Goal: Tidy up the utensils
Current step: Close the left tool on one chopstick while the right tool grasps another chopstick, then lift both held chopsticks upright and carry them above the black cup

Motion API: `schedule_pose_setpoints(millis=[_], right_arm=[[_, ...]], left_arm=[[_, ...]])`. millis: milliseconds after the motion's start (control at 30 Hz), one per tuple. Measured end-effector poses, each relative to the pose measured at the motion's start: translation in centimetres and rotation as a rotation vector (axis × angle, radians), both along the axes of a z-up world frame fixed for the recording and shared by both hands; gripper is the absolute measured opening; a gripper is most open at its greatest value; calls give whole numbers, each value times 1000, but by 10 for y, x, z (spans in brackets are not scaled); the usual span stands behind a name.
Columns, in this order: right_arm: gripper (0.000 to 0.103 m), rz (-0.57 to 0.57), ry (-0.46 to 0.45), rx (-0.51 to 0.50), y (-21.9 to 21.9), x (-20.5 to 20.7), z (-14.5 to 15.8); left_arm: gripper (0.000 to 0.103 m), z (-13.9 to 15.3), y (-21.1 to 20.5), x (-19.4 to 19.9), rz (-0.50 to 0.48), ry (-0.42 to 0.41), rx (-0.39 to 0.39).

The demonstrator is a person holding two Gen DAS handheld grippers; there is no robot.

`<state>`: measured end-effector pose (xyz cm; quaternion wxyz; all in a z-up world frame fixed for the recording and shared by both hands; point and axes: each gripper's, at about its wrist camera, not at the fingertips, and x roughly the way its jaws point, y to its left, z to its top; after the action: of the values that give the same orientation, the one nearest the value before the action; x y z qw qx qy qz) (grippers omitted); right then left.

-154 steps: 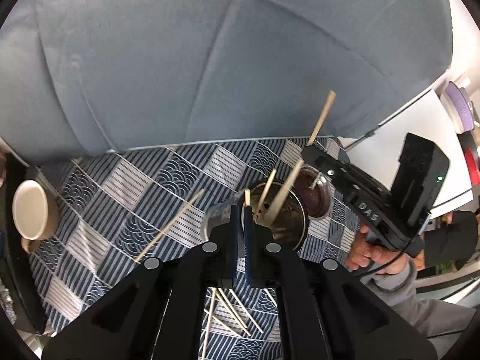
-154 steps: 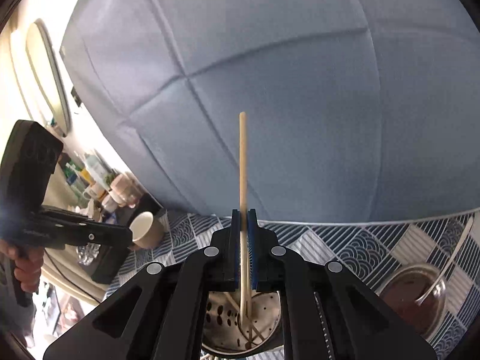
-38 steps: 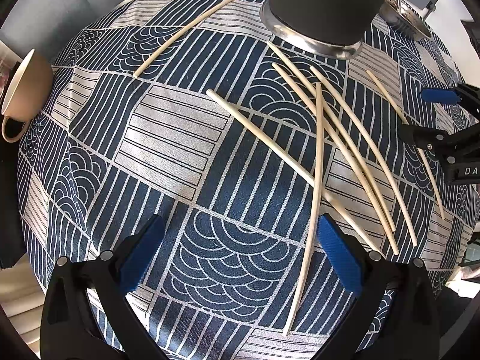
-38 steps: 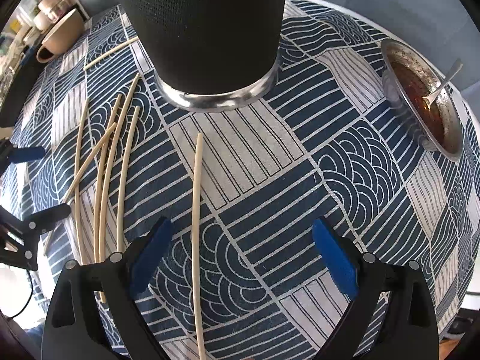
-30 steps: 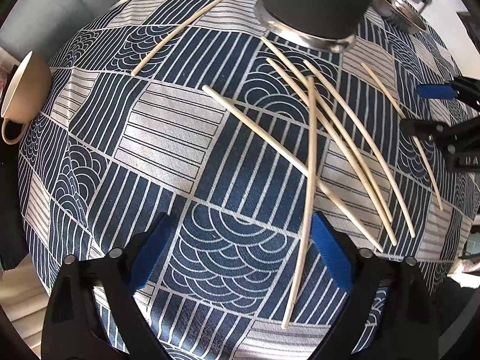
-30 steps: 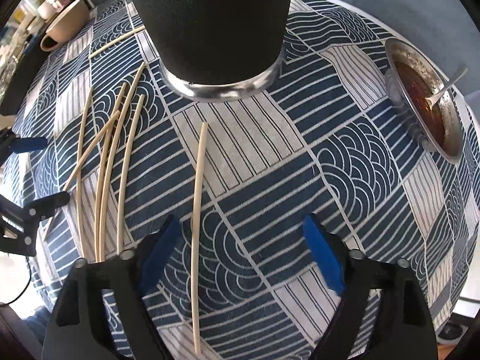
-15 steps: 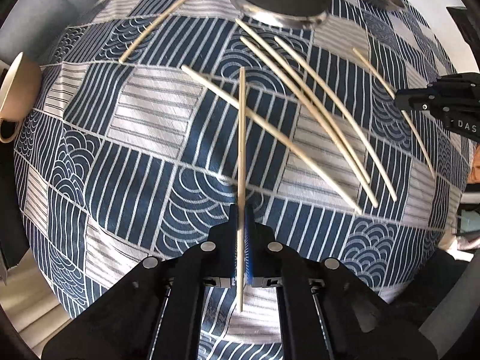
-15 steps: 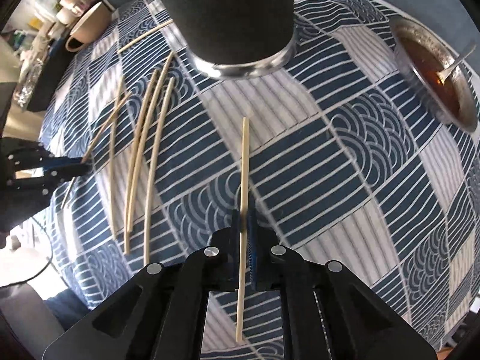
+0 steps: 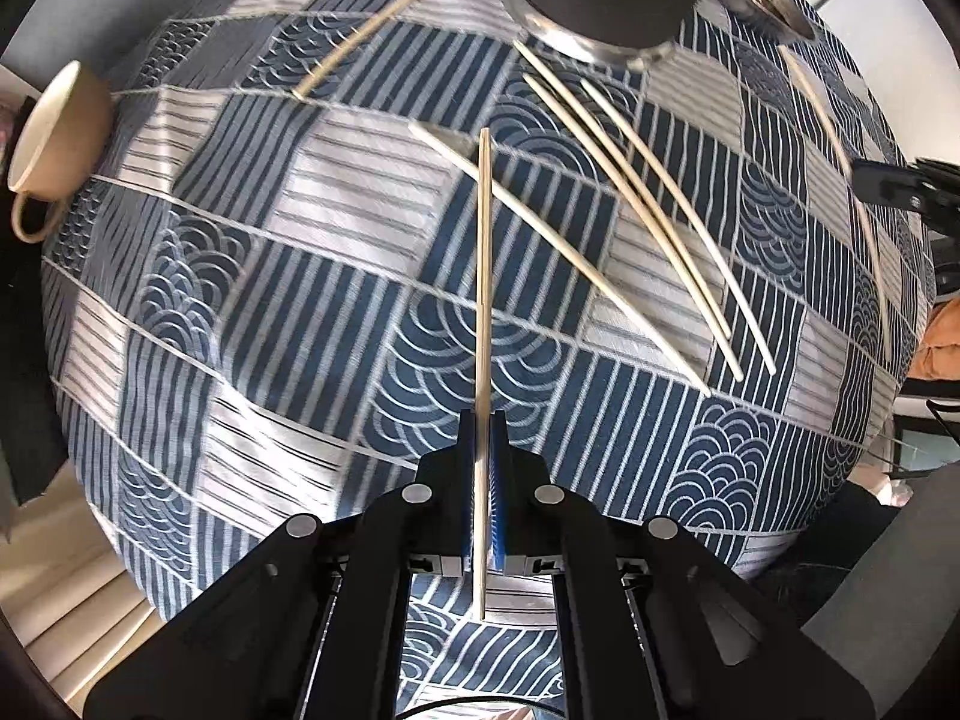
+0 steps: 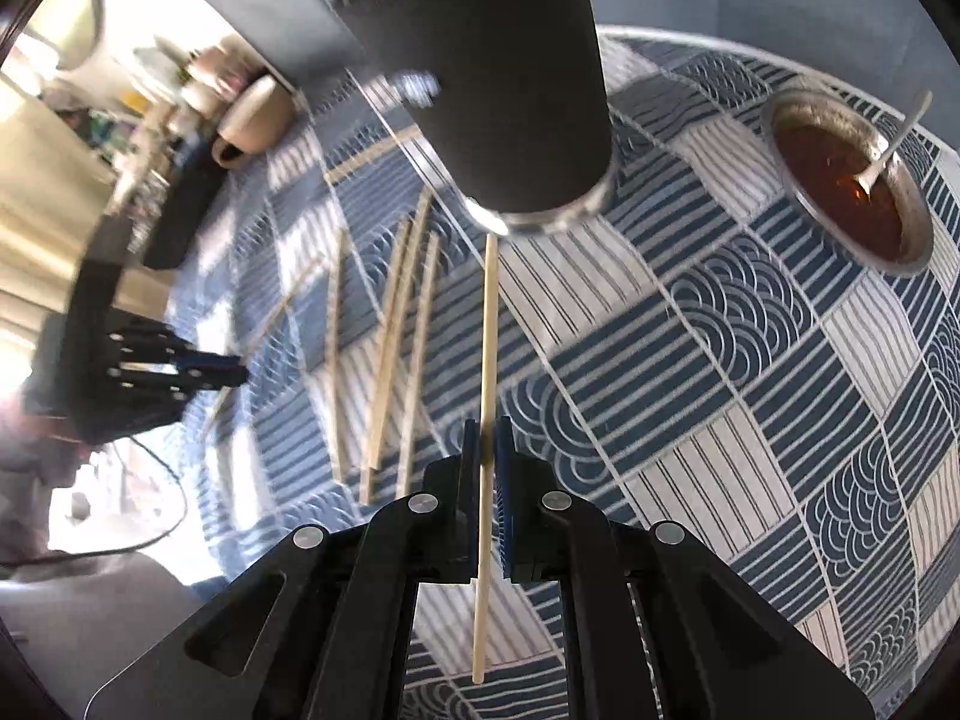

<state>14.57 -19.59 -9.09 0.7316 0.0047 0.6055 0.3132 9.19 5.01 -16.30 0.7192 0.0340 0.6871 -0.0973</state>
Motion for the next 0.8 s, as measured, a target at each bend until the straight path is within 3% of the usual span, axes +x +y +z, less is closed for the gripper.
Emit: schedule_pose_setpoints(millis=[200,333,567,800], right_arm=[[5,-12,-62,52,-3,14,30],[5,-9,-108,68,-1,23,46],[5,27,-175,121,0,34,79],[5,11,-264,161,0,57,110]], left_arm=[[5,35,3,15,-2,-64,18],[5,62,3,30,5,-127,72],[5,109,-1,53,-13,-218,79],[5,140,-26,68,-71,-304,170]])
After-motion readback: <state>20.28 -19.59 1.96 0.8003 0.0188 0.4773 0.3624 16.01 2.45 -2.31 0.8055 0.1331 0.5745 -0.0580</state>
